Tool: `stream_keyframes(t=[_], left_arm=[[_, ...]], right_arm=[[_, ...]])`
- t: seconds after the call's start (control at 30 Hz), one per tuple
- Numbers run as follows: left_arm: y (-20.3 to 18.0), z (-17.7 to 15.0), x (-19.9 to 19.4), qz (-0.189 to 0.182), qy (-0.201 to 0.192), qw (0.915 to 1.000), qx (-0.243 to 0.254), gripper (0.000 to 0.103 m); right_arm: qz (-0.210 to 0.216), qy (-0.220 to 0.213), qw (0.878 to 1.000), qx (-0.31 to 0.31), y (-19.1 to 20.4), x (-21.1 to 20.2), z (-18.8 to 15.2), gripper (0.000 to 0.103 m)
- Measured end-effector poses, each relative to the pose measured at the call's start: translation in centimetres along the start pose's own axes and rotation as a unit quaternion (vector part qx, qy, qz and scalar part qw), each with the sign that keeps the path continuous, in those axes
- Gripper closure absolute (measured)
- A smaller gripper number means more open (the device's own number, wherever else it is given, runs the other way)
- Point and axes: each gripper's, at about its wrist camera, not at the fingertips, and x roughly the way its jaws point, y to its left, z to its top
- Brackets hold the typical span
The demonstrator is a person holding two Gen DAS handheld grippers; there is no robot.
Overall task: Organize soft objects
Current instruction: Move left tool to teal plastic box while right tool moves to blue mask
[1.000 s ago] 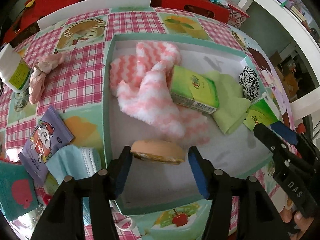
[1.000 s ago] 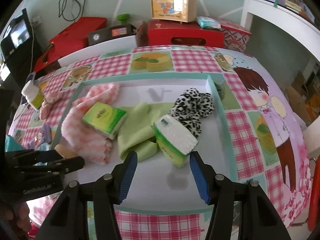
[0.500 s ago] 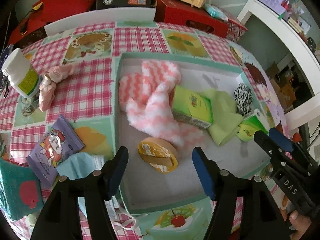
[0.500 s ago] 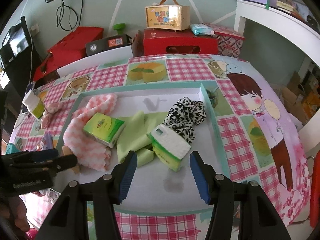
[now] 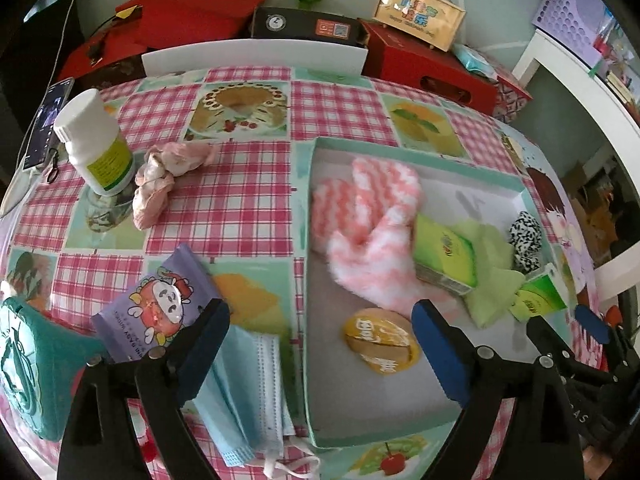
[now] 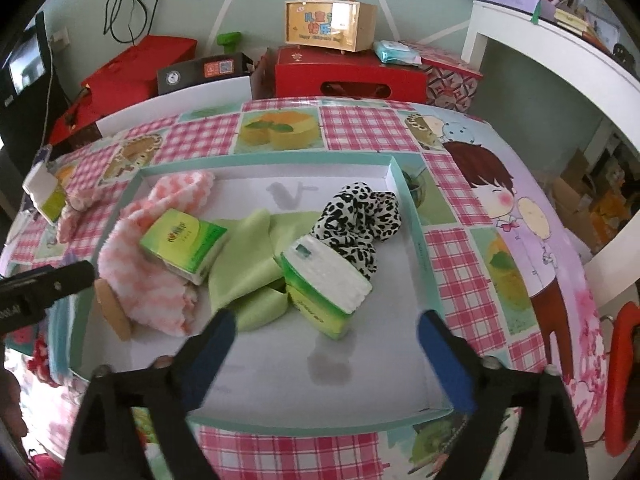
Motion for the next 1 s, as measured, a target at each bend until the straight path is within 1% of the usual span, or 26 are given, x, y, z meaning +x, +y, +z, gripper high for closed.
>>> stream_keyframes(t=[0.1, 0.3, 0.43, 0.57, 0.73, 0.87, 1.0], left_arm=[[0.1, 0.0, 0.2, 0.005, -0.002, 1.0000, -0.003, 0.010], [0.4, 0.1, 0.3, 0.011, -0.010, 0.9997, -0.016, 0.010], [0.1, 0.1, -0.2, 0.013, -0.029, 0.9994, -0.011, 0.009], [0.0, 0.2, -0.1, 0.010, -0.030, 0.9995, -0.010, 0.009], [0.6, 0.5, -0.8, 0.006, -0.042, 0.9988, -0.022, 0.009], [1.2, 0.9, -1.5, 0.004, -0.051, 0.9985, -0.021, 0.009], [2.5, 1.3, -2.5, 0.017, -0.057, 0.9979, -0.026, 0.009]], right_arm=[[-0.004, -0.004, 1.000, 0.001, -0.2, 0.1, 0.0, 0.000], [-0.012, -0.002, 1.000, 0.012, -0.7, 0.3, -0.1, 0.000], [-0.010, -0.010, 1.000, 0.017, -0.8, 0.2, -0.1, 0.000], [-0.009, -0.015, 1.000, 0.016, -0.7, 0.0, 0.0, 0.000], [-0.015, -0.037, 0.999, 0.022, -0.9, -1.1, 0.3, 0.000], [-0.009, -0.060, 0.998, 0.032, -1.0, -2.3, 0.7, 0.000], [-0.004, -0.067, 0.997, 0.029, -0.4, -2.9, 0.9, 0.000]])
